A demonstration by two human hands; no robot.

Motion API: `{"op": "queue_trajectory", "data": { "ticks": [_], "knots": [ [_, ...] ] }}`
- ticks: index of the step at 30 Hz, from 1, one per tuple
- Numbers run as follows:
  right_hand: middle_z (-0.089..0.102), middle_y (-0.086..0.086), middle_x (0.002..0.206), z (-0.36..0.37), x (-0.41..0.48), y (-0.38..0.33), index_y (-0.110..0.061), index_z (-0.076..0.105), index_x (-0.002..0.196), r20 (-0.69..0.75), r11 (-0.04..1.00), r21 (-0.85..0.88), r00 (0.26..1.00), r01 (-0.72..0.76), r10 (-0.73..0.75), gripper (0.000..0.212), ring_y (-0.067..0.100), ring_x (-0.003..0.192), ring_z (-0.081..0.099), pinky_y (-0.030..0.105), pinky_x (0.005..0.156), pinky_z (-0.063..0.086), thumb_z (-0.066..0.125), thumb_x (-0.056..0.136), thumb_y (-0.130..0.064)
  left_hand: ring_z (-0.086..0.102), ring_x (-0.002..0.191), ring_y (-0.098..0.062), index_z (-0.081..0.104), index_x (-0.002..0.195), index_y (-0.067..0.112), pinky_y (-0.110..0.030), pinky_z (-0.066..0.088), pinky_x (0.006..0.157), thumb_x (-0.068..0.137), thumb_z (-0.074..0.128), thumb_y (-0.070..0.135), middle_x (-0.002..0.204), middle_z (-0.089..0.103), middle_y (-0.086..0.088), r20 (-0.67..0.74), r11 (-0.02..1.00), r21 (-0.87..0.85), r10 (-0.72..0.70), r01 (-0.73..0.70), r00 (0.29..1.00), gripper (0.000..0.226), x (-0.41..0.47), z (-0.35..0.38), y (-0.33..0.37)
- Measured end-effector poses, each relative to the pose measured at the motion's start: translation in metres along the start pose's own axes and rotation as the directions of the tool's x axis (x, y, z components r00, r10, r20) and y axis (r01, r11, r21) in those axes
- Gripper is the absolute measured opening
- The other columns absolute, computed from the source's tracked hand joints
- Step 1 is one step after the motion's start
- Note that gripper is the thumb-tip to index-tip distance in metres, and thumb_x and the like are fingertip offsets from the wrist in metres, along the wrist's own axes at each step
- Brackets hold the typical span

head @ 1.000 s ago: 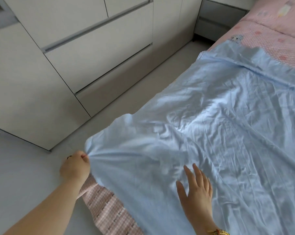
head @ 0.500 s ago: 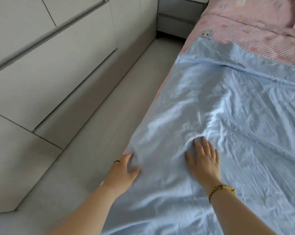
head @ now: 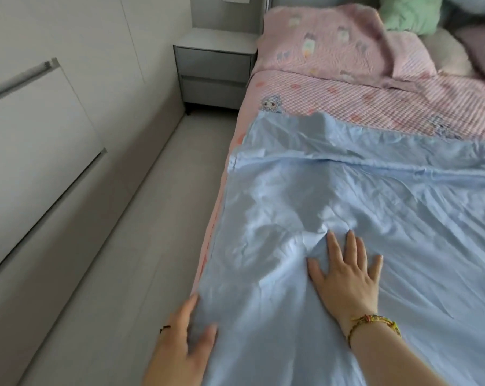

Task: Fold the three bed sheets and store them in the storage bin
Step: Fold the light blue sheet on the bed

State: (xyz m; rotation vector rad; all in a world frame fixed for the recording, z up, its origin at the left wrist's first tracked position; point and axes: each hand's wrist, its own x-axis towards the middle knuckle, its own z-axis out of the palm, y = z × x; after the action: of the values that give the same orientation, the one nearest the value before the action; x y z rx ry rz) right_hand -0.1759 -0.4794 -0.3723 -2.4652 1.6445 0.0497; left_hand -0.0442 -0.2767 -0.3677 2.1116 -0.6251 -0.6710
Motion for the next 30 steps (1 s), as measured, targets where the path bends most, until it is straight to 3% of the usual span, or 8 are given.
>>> {"op": "queue_trajectory", "data": {
  "ticks": [2, 6, 11, 14, 17, 20, 25, 30],
  "knots": [
    [0.0, 0.008, 0.156, 0.018, 0.017, 0.001, -0.029, 0.008, 0.147, -0.129, 1.0, 0.013, 0.991, 0.021, -0.02, 0.074, 0.022, 0.144, 0.0, 0.035, 0.107, -0.023, 0.009, 0.081, -0.061, 0.041, 0.127, -0.015, 0.039, 0.136, 0.019, -0.013, 0.026, 0.096, 0.082, 0.059, 0.04, 0.136, 0.044, 0.003, -0.014, 0.995, 0.017, 0.094, -0.093, 0.996, 0.062, 0.051, 0.016, 0.017],
    [0.049, 0.019, 0.135, 0.036, 0.034, 0.012, -0.021, 0.043, 0.13, -0.272, 0.993, 0.105, 0.962, 0.057, -0.026, 0.065, 0.027, 0.129, 0.032, 0.037, 0.11, 0.002, 0.037, 0.072, -0.05, 0.038, 0.128, -0.019, 0.043, 0.133, 0.01, -0.009, 0.022, 0.09, 0.089, 0.054, 0.019, 0.14, 0.042, -0.006, -0.095, 0.958, 0.07, 0.285, -0.28, 0.954, 0.046, 0.161, 0.053, 0.075],
    [0.037, 0.008, 0.138, 0.053, 0.04, 0.015, -0.025, 0.043, 0.126, -0.442, 0.98, 0.166, 0.896, 0.114, -0.03, 0.065, 0.005, 0.143, 0.003, 0.039, 0.112, 0.012, 0.043, 0.066, -0.05, 0.041, 0.127, -0.031, 0.04, 0.134, 0.003, -0.034, 0.031, 0.105, 0.089, 0.054, 0.028, 0.137, 0.044, -0.018, -0.14, 0.969, 0.089, 0.241, -0.23, 0.96, 0.053, 0.292, 0.086, 0.149],
    [0.037, 0.007, 0.138, 0.057, 0.04, 0.017, -0.025, 0.044, 0.126, -0.475, 0.982, 0.146, 0.879, 0.118, -0.035, 0.065, 0.015, 0.139, 0.018, 0.041, 0.11, 0.017, 0.045, 0.065, -0.051, 0.037, 0.13, -0.028, 0.036, 0.138, 0.007, -0.032, 0.028, 0.105, 0.089, 0.052, 0.035, 0.142, 0.039, -0.014, -0.237, 0.985, 0.142, 0.131, -0.099, 0.963, 0.058, 0.334, 0.089, 0.173],
    [0.037, 0.008, 0.137, 0.055, 0.04, 0.015, -0.025, 0.043, 0.126, -0.476, 0.984, 0.134, 0.878, 0.12, -0.042, 0.066, 0.019, 0.132, 0.022, 0.043, 0.11, 0.015, 0.044, 0.066, -0.051, 0.046, 0.123, -0.029, 0.043, 0.133, 0.008, -0.03, 0.037, 0.097, 0.089, 0.055, 0.032, 0.137, 0.047, -0.011, -0.114, 0.996, 0.086, -0.016, 0.026, 0.993, 0.051, 0.349, 0.088, 0.171],
    [0.034, 0.009, 0.138, 0.054, 0.04, 0.017, -0.025, 0.04, 0.128, -0.47, 0.99, 0.097, 0.882, 0.102, -0.044, 0.066, 0.021, 0.139, 0.016, 0.044, 0.11, 0.01, 0.041, 0.068, -0.052, 0.054, 0.104, -0.031, 0.06, 0.106, 0.011, -0.027, 0.044, 0.079, 0.086, 0.059, 0.015, 0.108, 0.061, -0.011, -0.149, 0.99, 0.135, 0.067, -0.047, 0.987, 0.02, 0.348, 0.091, 0.165],
    [0.037, 0.011, 0.137, 0.049, 0.038, 0.015, -0.024, 0.04, 0.128, -0.473, 0.993, 0.075, 0.88, 0.092, -0.045, 0.065, 0.027, 0.125, 0.035, 0.044, 0.109, 0.01, 0.041, 0.069, -0.051, 0.054, 0.114, -0.024, 0.051, 0.127, 0.017, -0.026, 0.04, 0.096, 0.085, 0.043, 0.004, 0.122, 0.061, -0.005, -0.278, 0.948, 0.193, 0.302, -0.255, 0.912, 0.045, 0.332, 0.087, 0.179],
    [0.053, 0.016, 0.131, 0.048, 0.038, 0.015, -0.023, 0.042, 0.126, -0.481, 0.993, 0.086, 0.876, 0.077, -0.026, 0.062, 0.027, 0.124, 0.036, 0.043, 0.108, 0.011, 0.041, 0.07, -0.05, 0.053, 0.077, -0.003, 0.055, 0.12, 0.01, -0.013, 0.045, 0.08, 0.079, 0.041, 0.0, 0.084, 0.053, 0.016, -0.307, 0.897, 0.011, 0.423, -0.441, 0.852, 0.045, 0.327, 0.076, 0.21]
  ]
}}
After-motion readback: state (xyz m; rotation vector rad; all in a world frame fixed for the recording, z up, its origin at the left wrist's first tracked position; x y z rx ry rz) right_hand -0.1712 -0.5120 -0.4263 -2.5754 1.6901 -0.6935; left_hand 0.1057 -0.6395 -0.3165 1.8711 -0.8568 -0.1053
